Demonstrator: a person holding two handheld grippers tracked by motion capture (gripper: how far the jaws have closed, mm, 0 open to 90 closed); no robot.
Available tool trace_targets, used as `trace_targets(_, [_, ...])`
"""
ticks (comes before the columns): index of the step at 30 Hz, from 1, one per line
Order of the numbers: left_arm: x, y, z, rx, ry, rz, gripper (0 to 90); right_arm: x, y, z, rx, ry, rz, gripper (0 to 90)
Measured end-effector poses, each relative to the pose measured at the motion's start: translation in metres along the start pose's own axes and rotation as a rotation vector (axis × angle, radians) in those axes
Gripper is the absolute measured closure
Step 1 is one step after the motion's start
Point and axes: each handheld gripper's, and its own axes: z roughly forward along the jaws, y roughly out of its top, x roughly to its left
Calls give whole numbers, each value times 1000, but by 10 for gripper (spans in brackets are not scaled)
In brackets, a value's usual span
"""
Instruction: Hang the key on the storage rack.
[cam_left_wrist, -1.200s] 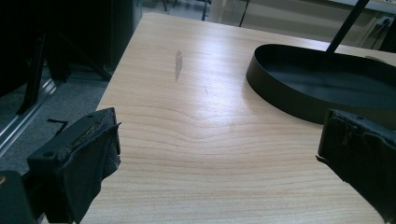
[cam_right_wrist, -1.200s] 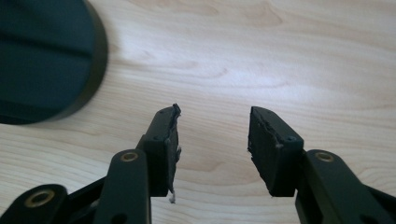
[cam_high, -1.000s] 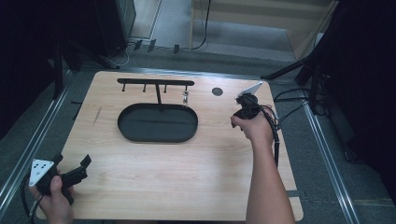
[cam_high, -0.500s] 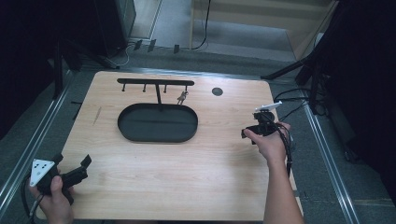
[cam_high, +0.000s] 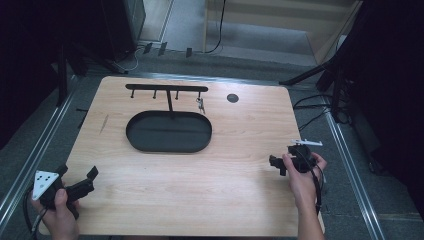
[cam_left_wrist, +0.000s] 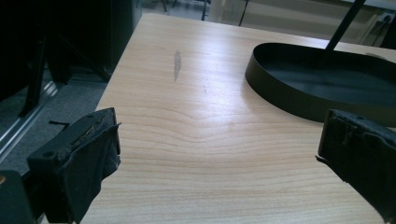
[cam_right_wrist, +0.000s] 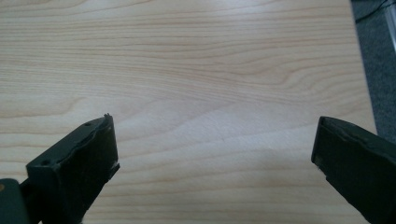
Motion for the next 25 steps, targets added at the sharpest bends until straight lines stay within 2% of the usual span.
trace_targets(5, [0,0,0,-1,-1,-3,0,-14,-32,-6,-161,-16,16,6])
trace_targets(9, [0,0,0,-4,-2,0,0,-25,-56,-16,-267,-63,45,7])
trace_targets(16, [0,0,0,-1,1,7,0,-48,-96,-42,-413,-48,98,16])
trace_targets(20, [0,0,-1,-3,2,4,0,-56,-109,-45,-439,-31,156,57])
trace_targets(22, [0,0,-1,-3,-3,-5,0,-56,-110,-47,-452,-24,164,76])
trace_targets(25, [0,0,0,0,-2,-7,0,-51,-106,-48,-448,-21,149,131])
